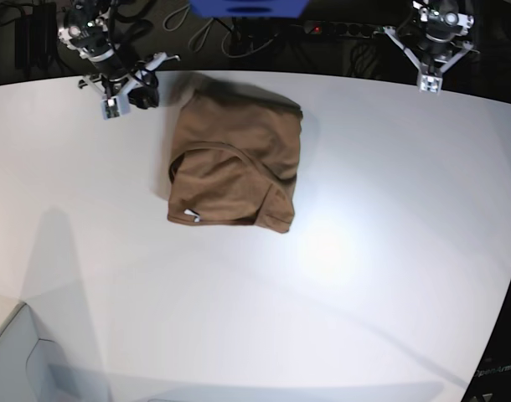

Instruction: Layout the t-shirt on the table in an organized manner, then fold the t-shirt properly

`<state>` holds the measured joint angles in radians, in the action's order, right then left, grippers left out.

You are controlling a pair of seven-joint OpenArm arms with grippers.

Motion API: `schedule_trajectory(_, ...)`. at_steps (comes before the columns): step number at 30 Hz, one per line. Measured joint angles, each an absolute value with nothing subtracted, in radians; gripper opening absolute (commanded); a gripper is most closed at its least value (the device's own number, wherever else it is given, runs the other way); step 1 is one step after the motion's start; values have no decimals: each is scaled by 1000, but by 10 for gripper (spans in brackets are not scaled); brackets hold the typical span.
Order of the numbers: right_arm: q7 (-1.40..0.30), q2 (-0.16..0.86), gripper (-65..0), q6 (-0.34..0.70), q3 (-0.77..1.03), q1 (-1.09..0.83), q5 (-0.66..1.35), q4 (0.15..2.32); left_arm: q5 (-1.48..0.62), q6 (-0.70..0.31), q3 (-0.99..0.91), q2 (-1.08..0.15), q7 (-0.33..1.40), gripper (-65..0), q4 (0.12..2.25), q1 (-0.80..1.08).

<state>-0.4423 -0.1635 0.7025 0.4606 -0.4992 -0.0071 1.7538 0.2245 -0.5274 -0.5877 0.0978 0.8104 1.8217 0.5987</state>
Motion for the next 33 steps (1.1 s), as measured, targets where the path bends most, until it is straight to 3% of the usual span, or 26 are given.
schedule_trajectory(4, -440, -161, -565, 702, 589, -508, -5, 1755, 224, -527, -505, 36, 792, -566, 1657, 588)
schedule_trajectory(9, -436, -159, -565, 702, 709, -533, -6, 1751, 216, -523, -422, 20, 590, -566, 1457, 574)
schedule_trajectory(16, -319, -152, -565, 712, 796, -510, 81, 1611, 215, -513, -423, -1, 441, -566, 1070, 400)
schedule_trajectory(23, -227, -150, -565, 719, 805, -511, 94, 1546, 234, -511, -422, -28, 308, -566, 849, 330)
schedule_trajectory(33, 60, -138, -565, 768, 814, -474, 199, 1289, 237, -505, -424, -96, 284, -566, 467, 111)
